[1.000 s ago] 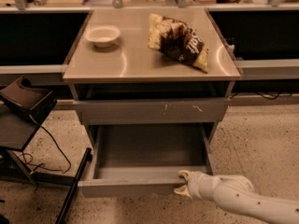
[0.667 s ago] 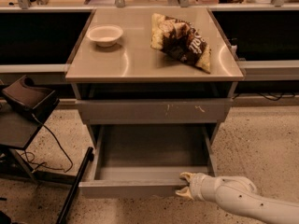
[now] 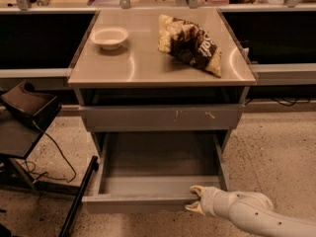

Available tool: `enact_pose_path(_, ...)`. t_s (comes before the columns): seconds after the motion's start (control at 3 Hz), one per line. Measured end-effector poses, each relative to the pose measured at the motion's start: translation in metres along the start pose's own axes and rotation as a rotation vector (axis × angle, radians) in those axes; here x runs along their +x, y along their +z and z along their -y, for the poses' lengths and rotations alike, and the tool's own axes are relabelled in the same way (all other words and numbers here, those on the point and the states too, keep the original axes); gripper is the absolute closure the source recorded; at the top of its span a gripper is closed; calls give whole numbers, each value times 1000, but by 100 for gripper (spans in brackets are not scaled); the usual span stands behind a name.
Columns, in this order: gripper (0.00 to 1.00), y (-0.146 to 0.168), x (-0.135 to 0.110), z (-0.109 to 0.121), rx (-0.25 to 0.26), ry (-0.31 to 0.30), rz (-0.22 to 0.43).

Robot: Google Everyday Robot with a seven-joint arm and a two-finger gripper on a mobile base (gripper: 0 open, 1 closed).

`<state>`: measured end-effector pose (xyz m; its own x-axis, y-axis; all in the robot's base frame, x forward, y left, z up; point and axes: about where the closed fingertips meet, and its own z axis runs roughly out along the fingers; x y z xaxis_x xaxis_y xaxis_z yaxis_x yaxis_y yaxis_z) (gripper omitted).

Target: Open middle drawer

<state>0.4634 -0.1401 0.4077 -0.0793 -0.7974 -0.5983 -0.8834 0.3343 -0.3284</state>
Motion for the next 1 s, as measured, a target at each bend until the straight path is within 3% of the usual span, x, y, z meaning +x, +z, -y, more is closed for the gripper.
enact_pose_path(1.0,100,-6,-9,-8,-2,-17,20)
